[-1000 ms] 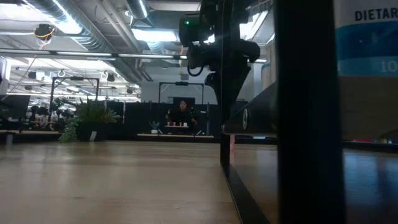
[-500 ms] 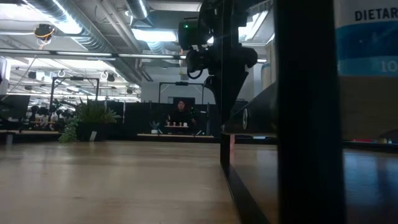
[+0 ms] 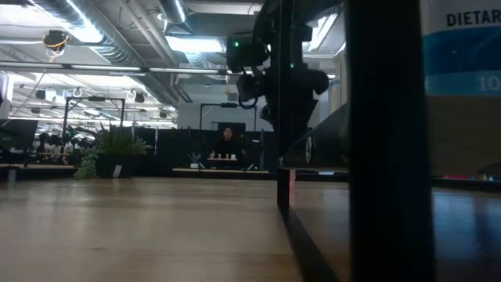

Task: Pick and place medicine bottles onto shelf by color
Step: Put the top pink pill bottle on the shelf

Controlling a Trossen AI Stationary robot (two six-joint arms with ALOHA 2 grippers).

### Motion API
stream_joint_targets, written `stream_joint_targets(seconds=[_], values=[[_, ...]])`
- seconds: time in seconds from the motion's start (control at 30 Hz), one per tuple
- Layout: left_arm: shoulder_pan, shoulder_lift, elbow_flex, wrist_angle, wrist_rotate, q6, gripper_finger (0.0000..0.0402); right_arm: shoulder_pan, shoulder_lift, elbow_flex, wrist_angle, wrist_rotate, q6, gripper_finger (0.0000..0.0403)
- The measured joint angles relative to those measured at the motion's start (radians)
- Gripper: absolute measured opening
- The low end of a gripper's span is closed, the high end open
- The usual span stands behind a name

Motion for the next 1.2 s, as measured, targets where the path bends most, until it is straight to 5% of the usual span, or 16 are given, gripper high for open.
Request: stream_joint_targets(seconds=[0.7, 1.2], values=[[0.0, 0.0, 0.0, 0.0, 0.0, -0.004, 0.021, 0.0, 0.002, -0.087, 0.096, 0.002, -0.024, 0.0236], [0.0, 0.0, 0.0, 0.0, 0.002, -0.003, 0.021, 0.0, 0.001, -0.087, 0.1, 0.003, -0.023, 0.0112]])
